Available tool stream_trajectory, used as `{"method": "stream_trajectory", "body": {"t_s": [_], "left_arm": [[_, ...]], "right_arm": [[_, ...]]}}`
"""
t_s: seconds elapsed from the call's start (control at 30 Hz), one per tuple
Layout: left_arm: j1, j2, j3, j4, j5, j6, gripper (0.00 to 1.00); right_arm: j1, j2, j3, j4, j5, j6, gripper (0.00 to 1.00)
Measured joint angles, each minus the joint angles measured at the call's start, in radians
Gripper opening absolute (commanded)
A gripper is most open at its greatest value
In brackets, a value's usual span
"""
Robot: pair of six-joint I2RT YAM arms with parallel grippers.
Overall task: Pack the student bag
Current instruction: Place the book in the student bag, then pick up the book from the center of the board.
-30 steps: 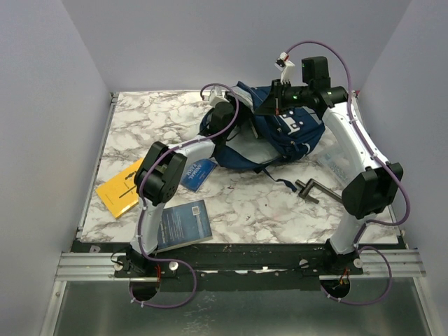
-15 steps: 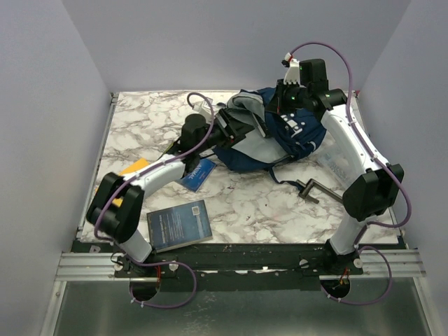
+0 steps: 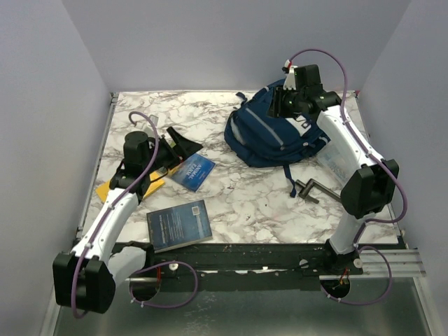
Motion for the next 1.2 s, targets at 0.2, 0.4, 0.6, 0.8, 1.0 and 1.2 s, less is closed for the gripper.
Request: {"method": "stream_trajectory", "body": {"t_s": [0.2, 0.4, 0.6, 0.8, 1.0, 1.2], "left_arm": [[0.154, -0.063, 0.016, -0.229, -0.148, 0.127, 0.89], [0.161, -0.095, -0.097, -0.317, -0.220, 0.111, 0.89], [0.161, -0.102, -0.279, -0.336, -0.220, 0.010, 0.88], [0.154, -0.198, -0.398, -0.297, -0.233, -0.071, 0.88], [0.154, -0.248, -0.454, -0.235, -0.242, -0.121, 0.87], [0.153, -0.252, -0.476, -0.196, -0.243, -0.142, 0.87]], "right_arm": [[0.095, -0.003, 0.000, -0.034, 0.102, 0.053, 0.65], [0.332, -0.128, -0.232, 0.060, 0.088, 0.180, 0.68], [0.492, -0.216, -0.693, 0.406, -0.192, 0.465, 0.69], [0.584, -0.143, -0.899, 0.663, -0.319, 0.703, 0.68], [0.643, -0.092, -0.922, 0.801, -0.355, 0.814, 0.68], [0.662, -0.048, -0.953, 0.857, -0.374, 0.866, 0.68]]}}
